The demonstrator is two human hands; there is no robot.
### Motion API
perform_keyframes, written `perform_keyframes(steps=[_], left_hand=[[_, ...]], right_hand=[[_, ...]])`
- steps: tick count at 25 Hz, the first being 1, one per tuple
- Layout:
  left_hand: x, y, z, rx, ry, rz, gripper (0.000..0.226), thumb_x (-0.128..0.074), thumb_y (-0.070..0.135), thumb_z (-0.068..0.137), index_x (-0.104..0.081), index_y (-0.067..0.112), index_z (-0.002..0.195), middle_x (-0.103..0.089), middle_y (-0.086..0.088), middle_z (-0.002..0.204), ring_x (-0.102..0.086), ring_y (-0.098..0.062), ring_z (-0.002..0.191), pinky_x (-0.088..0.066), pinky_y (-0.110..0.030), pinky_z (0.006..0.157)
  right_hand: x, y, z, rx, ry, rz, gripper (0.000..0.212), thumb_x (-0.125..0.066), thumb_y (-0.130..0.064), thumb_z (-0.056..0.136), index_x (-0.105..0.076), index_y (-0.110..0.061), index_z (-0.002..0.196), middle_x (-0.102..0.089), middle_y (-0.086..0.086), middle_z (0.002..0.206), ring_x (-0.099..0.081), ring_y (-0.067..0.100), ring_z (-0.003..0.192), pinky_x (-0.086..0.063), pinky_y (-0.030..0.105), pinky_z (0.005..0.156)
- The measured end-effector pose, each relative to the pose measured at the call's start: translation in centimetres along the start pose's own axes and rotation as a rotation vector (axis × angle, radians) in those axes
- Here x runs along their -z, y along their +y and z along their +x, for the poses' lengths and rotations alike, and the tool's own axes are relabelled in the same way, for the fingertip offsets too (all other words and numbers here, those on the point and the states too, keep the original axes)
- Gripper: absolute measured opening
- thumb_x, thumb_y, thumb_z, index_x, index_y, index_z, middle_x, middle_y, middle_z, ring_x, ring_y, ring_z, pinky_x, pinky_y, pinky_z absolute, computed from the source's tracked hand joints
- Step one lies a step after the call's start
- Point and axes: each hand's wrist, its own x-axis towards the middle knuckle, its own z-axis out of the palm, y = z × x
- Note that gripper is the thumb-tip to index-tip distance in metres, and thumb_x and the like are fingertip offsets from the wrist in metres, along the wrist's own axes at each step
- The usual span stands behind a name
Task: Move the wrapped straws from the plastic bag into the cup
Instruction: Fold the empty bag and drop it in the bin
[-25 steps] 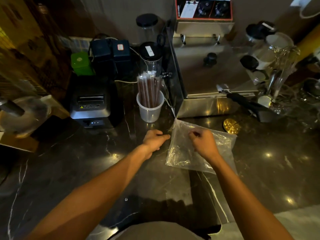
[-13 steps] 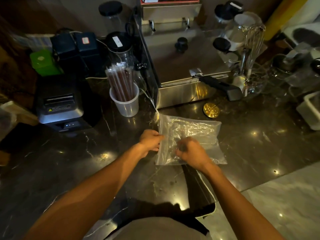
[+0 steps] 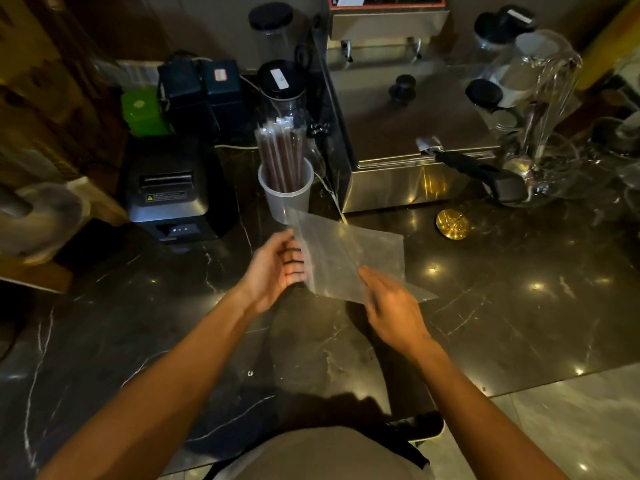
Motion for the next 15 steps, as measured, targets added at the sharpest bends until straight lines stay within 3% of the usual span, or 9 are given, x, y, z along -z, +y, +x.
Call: perform_keyframes(steps=[2,4,6,8,10,11,13,15], left_hand=[[0.7,0.0,-0.6,-0.07,0.016,-0.007,0.042,-0.048,0.042,0.098,-0.068,0.009,0.114,-0.073,-0.011,0.099,-0.073,-0.025,0.088,-0.062,-0.035,0.074],[1.0,-0.6,-0.9,-0.125,0.083,0.094,0.048,-0.052,0.046,0.093,-0.064,0.013,0.126,-0.072,-0.009,0.117,-0.07,-0.026,0.107,-0.062,-0.036,0.082],[1.3,-1.3,-1.4,-0.156,0.098,0.181,0.066,-0.056,0.058,0.089,-0.055,0.019,0.142,-0.065,-0.008,0.136,-0.064,-0.024,0.126,-0.055,-0.039,0.1],[1.5,-1.9,-2.1,-0.164,0.018,0.233,0.083,-0.055,0.074,0.084,-0.049,0.022,0.149,-0.061,-0.004,0.145,-0.06,-0.018,0.132,-0.048,-0.039,0.109],[1.8,-2.4,-2.7,-0.132,-0.035,0.309,0.079,-0.061,0.074,0.083,-0.057,0.021,0.141,-0.067,-0.002,0.137,-0.067,-0.017,0.124,-0.052,-0.037,0.103],[1.9,-2.6,-2.8,-0.108,-0.035,0.329,0.065,-0.066,0.065,0.086,-0.064,0.018,0.13,-0.073,-0.005,0.125,-0.073,-0.018,0.112,-0.058,-0.036,0.093],[2.1,-3.3,-2.9,-0.108,0.051,0.364,0.035,-0.07,0.045,0.093,-0.073,0.011,0.102,-0.078,-0.008,0.089,-0.078,-0.018,0.075,-0.061,-0.03,0.066],[2.5,-4.3,-2.7,-0.128,0.201,0.414,0.029,-0.068,0.032,0.097,-0.069,0.004,0.09,-0.072,-0.008,0.069,-0.069,-0.014,0.051,-0.054,-0.023,0.047]], right_hand=[[1.2,-1.5,0.8,-0.055,-0.028,0.28,0.024,-0.063,-0.013,0.101,-0.071,-0.025,0.121,-0.078,0.007,0.097,-0.075,0.019,0.083,-0.062,0.037,0.073],[2.7,-2.2,1.9,-0.106,-0.084,0.564,0.015,-0.064,-0.024,0.102,-0.075,-0.026,0.093,-0.074,0.0,0.077,-0.071,0.014,0.069,-0.058,0.033,0.064],[4.0,-2.8,2.8,-0.19,-0.115,0.843,0.028,-0.07,-0.039,0.095,-0.08,-0.013,0.092,-0.08,0.006,0.088,-0.077,0.021,0.081,-0.061,0.034,0.072],[4.6,-3.0,3.0,-0.311,-0.194,1.111,0.028,-0.072,-0.035,0.094,-0.082,-0.011,0.103,-0.081,0.017,0.105,-0.079,0.031,0.092,-0.064,0.037,0.075],[4.2,-2.7,2.9,-0.39,-0.242,1.229,0.029,-0.071,-0.028,0.097,-0.08,-0.003,0.109,-0.079,0.022,0.108,-0.079,0.03,0.089,-0.065,0.038,0.074],[3.9,-2.3,2.8,-0.431,-0.247,1.252,0.032,-0.071,-0.029,0.098,-0.078,0.0,0.111,-0.079,0.022,0.108,-0.079,0.029,0.089,-0.065,0.039,0.077],[2.8,-1.7,2.5,-0.531,-0.229,1.202,0.038,-0.068,-0.034,0.099,-0.076,0.001,0.112,-0.08,0.019,0.107,-0.079,0.029,0.093,-0.063,0.041,0.085],[1.3,-1.2,2.0,-0.653,-0.209,1.042,0.037,-0.065,-0.04,0.101,-0.079,-0.005,0.104,-0.082,0.013,0.095,-0.079,0.024,0.082,-0.063,0.036,0.076]])
